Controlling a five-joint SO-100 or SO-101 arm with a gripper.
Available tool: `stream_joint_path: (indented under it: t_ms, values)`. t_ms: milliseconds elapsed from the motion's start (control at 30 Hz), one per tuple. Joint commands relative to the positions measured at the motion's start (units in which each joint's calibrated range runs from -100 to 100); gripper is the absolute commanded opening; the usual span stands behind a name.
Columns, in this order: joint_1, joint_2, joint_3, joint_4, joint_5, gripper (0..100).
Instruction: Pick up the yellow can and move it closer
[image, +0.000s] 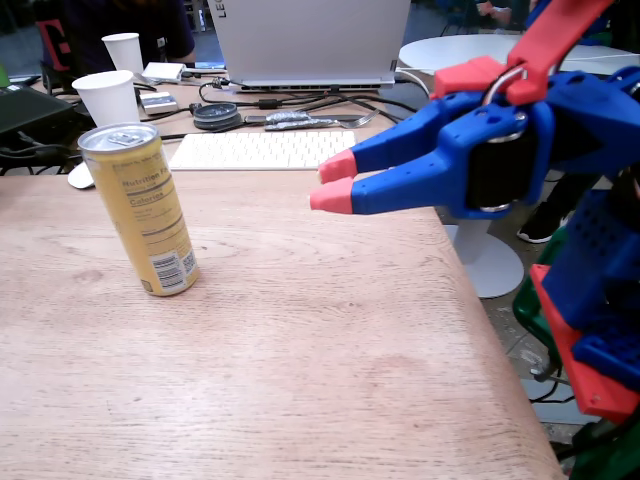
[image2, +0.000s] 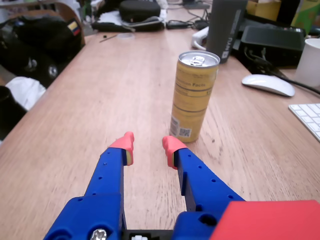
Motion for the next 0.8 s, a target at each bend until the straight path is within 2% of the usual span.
stream_joint_path:
  t_ms: [0,767]
  values:
    - [-1.5,-0.5,3.8,-0.1,0.0,12]
    - [-1.5,-0.5,3.8,-0.1,0.1,13]
